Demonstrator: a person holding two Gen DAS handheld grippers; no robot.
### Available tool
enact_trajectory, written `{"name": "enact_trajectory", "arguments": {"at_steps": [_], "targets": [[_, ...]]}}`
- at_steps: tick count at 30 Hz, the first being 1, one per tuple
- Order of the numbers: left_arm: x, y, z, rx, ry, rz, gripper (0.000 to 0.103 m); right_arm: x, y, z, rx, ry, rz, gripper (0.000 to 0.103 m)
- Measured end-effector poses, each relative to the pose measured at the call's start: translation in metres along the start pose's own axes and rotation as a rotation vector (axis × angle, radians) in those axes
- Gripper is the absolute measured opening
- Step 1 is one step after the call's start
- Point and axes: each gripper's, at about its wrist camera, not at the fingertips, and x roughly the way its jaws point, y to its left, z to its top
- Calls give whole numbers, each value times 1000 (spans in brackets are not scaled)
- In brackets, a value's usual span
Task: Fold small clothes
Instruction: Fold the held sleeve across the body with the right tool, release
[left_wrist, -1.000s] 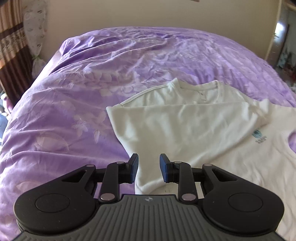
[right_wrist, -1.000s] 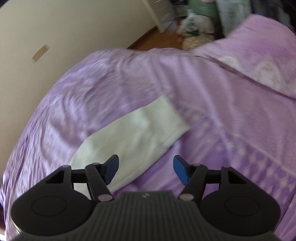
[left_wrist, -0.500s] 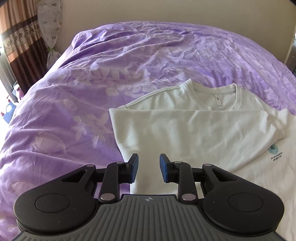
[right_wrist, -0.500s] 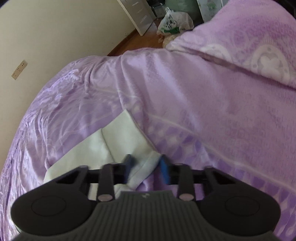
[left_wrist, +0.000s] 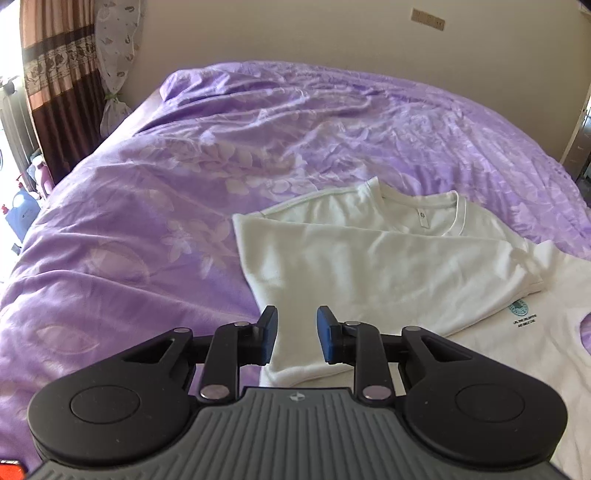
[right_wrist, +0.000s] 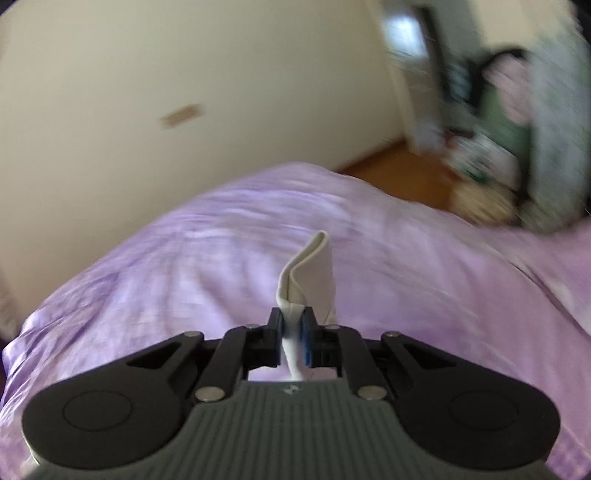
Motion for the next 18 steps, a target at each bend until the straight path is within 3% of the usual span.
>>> {"name": "enact_trajectory", "arguments": {"at_steps": [5, 10, 14, 18], "targets": [[-20, 14, -3, -37, -21, -28, 29, -30, 132, 9, -116, -46, 176, 5], [-35, 28, -1, -47, -56, -43, 29, -48, 257, -6, -203, -29, 347, 5], [-40, 39, 2, -58, -77, -64, 29, -37, 340, -43, -235, 27, 443, 5], [-39, 51, 2, -72, -82, -79, 29, -5, 404, -106, -246, 129, 518, 5]]}}
